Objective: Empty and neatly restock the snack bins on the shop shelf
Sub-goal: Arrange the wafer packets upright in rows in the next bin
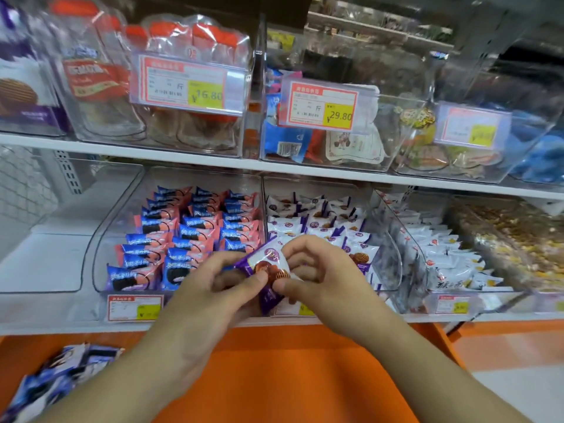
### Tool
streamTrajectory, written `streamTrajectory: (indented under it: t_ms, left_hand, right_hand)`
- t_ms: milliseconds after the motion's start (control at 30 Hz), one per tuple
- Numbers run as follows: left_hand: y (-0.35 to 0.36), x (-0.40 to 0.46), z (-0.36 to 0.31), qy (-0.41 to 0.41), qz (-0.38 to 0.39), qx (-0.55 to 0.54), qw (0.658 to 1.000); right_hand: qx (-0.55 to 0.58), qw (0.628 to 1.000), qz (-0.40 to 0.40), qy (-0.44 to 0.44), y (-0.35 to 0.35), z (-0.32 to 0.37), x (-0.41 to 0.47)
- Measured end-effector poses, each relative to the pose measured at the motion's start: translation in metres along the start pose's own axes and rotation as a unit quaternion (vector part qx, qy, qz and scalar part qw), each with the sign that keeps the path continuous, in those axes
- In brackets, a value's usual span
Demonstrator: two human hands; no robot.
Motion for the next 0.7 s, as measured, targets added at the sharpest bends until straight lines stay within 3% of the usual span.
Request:
streamTrajectory:
  t_ms: [67,133,200,267,400,700]
  left_hand:
    - [0.0,0.003,-0.006,0.105,-0.012,0.198,0.974]
    - [0.007,0.0,-0.016,0.232,-0.011,0.424,0.875]
    - [0.016,0.002,-0.01,0.305,0.025,0.559,0.771]
    - [0.019,0.007,0.003,0.314,0.061,0.62,0.717]
    - [0.022,0.011,0.014,0.316,0.08,0.648,0.688]
    - [0.02,0.013,0.017,0.315,0.075,0.654,0.684]
  right_hand:
    - [-0.032,0.998,-0.052,0.001,-0.024,-0.003,0.003]
    - [-0.116,0.988,-0.106,-0.004,-0.056,-0.007,0.005]
    - [-0.253,0.955,-0.154,-0.029,-0.085,-0.009,0.007]
    - [-0.38,0.908,-0.165,-0.067,-0.098,-0.016,0.012]
    - [-0.477,0.855,-0.149,-0.137,-0.098,-0.04,0.027]
    - [-0.481,0.849,-0.151,-0.158,-0.082,-0.061,0.056]
Point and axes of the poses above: each hand's wrist, its own x-axis towards the middle knuckle, its own y-axis out of the palm, z = x × y, the point moved 8 cm from there along x, towards the middle knuckle, and after that the axes turned 6 degrees about -z, right-handed, at the moved point
